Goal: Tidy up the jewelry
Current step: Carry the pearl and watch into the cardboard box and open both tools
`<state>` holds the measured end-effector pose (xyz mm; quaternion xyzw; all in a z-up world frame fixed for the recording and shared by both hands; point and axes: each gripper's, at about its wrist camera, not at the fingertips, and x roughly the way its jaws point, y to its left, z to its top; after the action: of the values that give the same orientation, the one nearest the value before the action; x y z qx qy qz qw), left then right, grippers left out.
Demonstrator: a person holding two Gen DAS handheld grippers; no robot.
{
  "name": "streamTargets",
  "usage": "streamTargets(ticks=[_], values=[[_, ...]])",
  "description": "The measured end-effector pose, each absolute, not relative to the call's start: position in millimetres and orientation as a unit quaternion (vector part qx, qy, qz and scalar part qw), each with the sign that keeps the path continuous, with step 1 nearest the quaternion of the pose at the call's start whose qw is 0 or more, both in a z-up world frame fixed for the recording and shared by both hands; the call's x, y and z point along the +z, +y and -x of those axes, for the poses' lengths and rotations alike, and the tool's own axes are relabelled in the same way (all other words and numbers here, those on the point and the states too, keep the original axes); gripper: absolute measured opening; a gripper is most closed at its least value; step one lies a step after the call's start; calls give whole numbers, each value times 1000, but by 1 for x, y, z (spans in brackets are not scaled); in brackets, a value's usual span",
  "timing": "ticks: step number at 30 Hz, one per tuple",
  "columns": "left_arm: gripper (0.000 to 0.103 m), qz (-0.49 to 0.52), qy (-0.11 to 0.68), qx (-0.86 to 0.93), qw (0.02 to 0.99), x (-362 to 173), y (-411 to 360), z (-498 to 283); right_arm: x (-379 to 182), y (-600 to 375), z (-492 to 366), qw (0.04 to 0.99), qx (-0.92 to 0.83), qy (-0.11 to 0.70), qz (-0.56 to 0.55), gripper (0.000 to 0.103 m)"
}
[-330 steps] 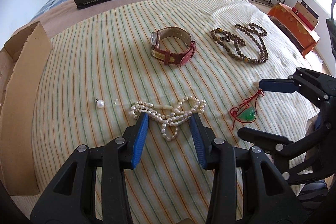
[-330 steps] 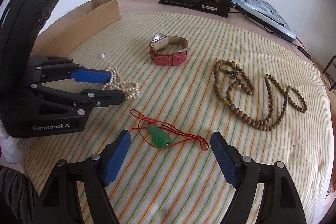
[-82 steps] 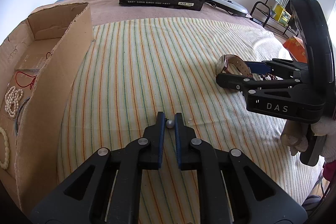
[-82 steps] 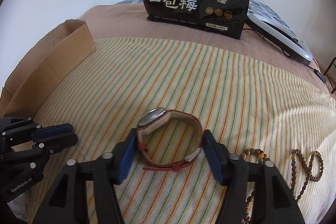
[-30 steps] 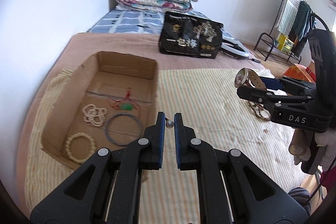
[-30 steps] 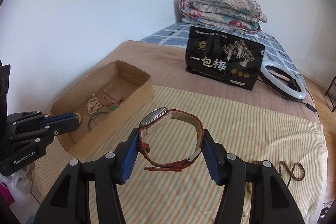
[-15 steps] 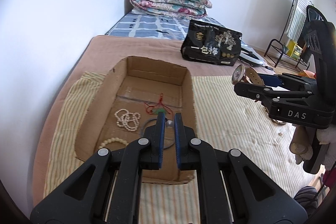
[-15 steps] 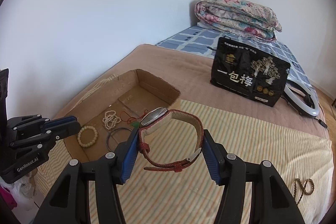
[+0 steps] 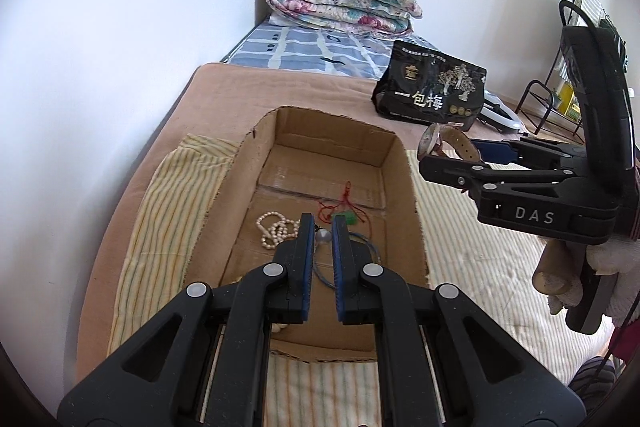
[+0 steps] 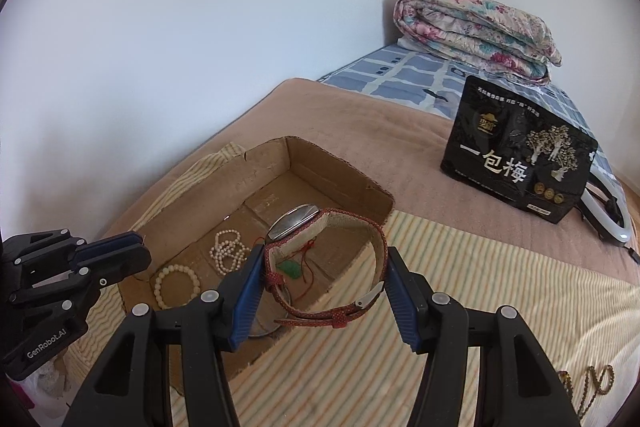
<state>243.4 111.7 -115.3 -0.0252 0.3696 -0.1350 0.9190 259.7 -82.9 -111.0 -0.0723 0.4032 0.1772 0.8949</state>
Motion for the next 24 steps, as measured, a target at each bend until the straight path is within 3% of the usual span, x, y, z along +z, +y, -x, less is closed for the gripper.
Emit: streamTargets(ticks=[20,21,23,24], values=[[7,23,381,-133,914,-131,122,-257,-136,-60,-282,885,179,423,70,60],[9,19,383,-130,914,-132,121,-258,-135,-60,-282,886,178,422,70,63],[42,20,384,-130,914,-133,122,-258,-133,-60,-281,888,176,419,68,75],[49,24,381,-129,915,-133,123,-258,-132,-60,-281,890,174,416,66,83]])
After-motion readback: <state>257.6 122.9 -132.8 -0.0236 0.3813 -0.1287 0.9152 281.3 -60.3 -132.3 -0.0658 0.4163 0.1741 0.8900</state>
